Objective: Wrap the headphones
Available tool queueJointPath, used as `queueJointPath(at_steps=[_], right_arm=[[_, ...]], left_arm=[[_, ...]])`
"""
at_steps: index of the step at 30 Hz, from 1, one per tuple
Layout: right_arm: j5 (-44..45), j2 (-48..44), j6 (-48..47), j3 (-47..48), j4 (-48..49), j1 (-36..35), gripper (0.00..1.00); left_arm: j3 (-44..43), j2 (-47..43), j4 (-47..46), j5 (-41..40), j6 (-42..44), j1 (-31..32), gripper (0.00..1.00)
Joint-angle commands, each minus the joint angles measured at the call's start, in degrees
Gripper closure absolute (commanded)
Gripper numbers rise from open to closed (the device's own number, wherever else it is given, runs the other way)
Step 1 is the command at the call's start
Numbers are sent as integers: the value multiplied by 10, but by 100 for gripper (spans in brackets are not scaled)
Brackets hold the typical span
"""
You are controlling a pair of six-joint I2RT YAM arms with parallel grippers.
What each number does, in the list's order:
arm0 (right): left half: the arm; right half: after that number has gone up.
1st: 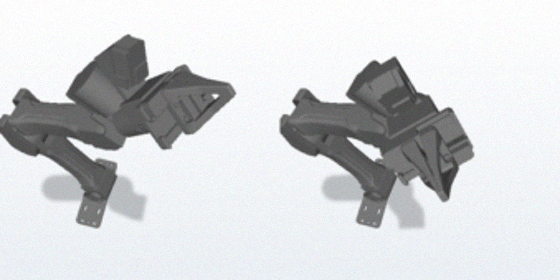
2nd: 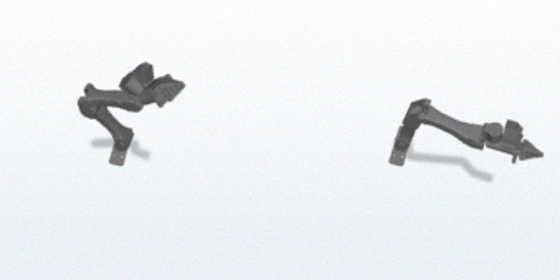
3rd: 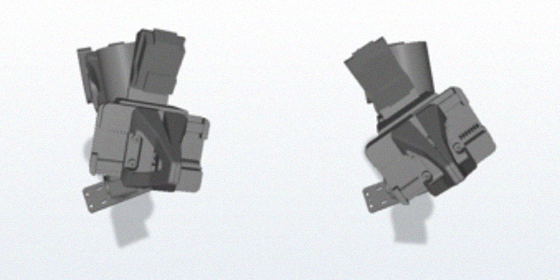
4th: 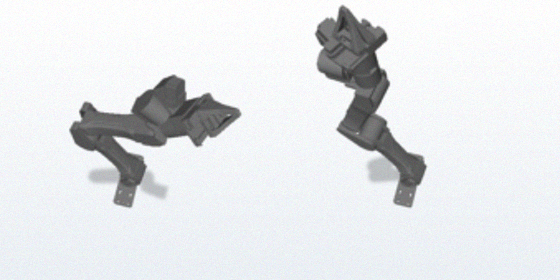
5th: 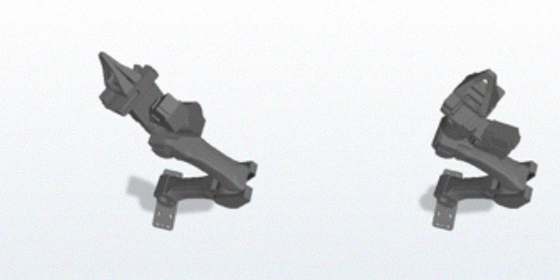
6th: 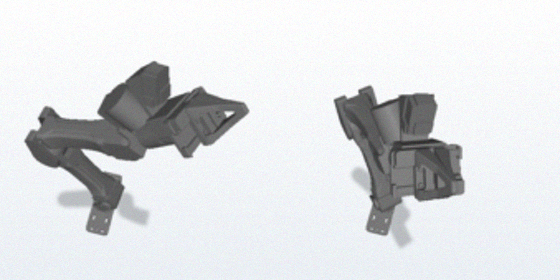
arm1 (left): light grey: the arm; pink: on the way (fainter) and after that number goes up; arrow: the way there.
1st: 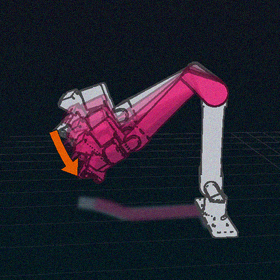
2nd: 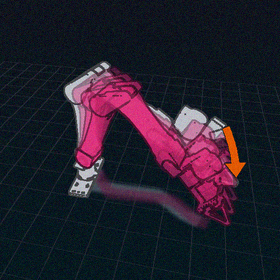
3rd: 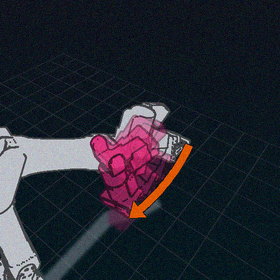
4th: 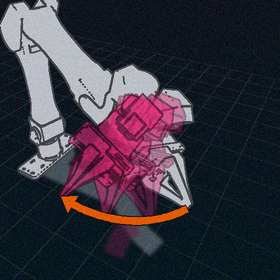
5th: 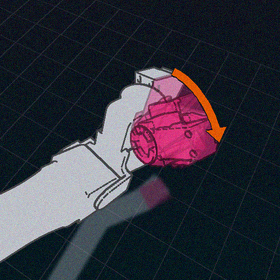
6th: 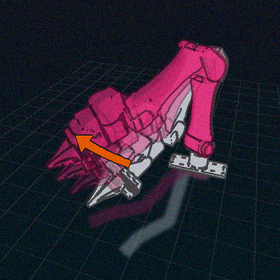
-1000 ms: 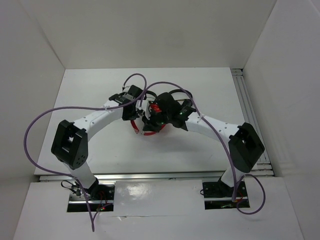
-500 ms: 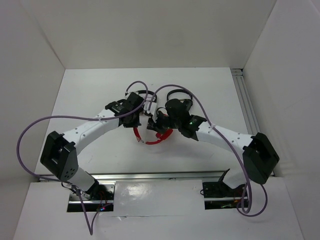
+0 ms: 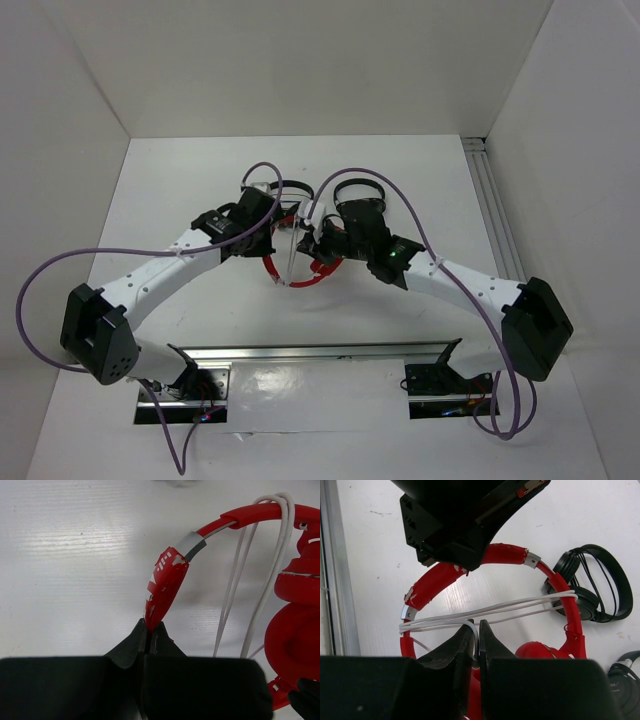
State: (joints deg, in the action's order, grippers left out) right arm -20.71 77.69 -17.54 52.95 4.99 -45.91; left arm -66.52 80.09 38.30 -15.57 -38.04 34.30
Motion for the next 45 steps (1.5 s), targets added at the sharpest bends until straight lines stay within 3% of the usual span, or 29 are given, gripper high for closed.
queueJointPath(at_steps=[1,17,26,33,42,43,44,45], right_arm=[[37,-19,0,7,70,6,85],[74,95,-5,34,104,6,75],[60,80,19,20,135,26,72],[-35,38,60,1,152,63,60],[-46,-11,115,-44,207,105,43],[-36,-21,125,-55,215,111,34],[-28,-26,125,-55,215,111,31],[-17,-26,133,-63,222,111,15]], left_arm=[[14,-20,-8,21,12,1,100],[15,-14,17,3,19,23,100],[4,-4,38,-17,9,28,100],[10,8,43,-33,-4,28,100],[20,9,20,-4,-15,14,100],[20,9,14,-4,-15,14,100],[20,9,14,-4,-15,14,100],[20,9,14,1,-15,14,100]])
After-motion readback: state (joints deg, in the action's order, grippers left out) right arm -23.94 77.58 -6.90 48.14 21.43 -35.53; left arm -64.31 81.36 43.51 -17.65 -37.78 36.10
